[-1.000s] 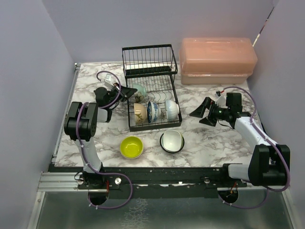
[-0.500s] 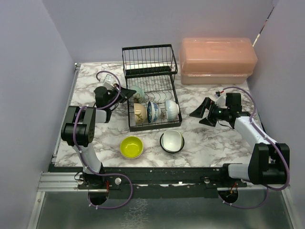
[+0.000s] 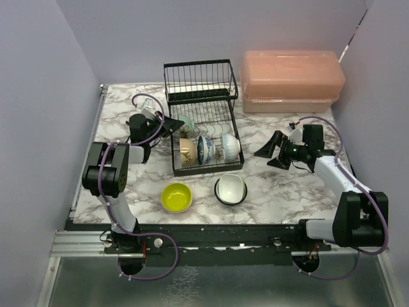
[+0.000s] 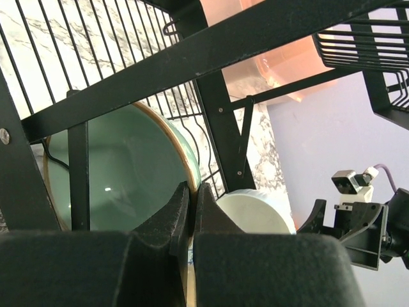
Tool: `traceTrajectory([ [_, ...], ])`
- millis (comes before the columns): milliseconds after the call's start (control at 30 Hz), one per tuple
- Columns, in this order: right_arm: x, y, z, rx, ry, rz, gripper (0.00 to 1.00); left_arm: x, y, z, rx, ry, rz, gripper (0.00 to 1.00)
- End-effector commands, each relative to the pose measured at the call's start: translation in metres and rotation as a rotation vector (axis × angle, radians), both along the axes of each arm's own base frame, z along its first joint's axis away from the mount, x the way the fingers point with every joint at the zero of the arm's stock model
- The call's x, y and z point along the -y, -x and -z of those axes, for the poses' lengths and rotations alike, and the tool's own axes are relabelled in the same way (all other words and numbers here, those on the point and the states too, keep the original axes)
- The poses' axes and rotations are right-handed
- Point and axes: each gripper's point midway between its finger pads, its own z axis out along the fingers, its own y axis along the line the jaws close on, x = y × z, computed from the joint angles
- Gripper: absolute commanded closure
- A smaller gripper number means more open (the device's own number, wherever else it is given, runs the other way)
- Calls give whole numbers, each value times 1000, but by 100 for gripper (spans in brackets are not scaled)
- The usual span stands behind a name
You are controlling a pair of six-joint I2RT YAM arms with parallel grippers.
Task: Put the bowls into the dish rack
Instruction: Place the bowl in the dish rack.
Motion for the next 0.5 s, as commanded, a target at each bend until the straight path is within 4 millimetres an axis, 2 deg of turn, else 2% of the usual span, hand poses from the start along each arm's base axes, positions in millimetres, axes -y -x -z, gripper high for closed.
traceTrajectory([
  [0, 0, -1, 0, -9, 12, -4, 0, -20, -9, 22, -61, -136, -100, 100],
  [67, 0, -2, 0, -6, 14, -3, 0, -22, -11, 22, -67, -159, -107, 99],
  [167, 1, -2, 0, -7, 17, -1, 0, -21, -12, 20, -74, -181, -101, 87],
  [467, 1, -4, -4, 4, 22, -5, 0, -23, -10, 0, -46, -186, -117, 56],
])
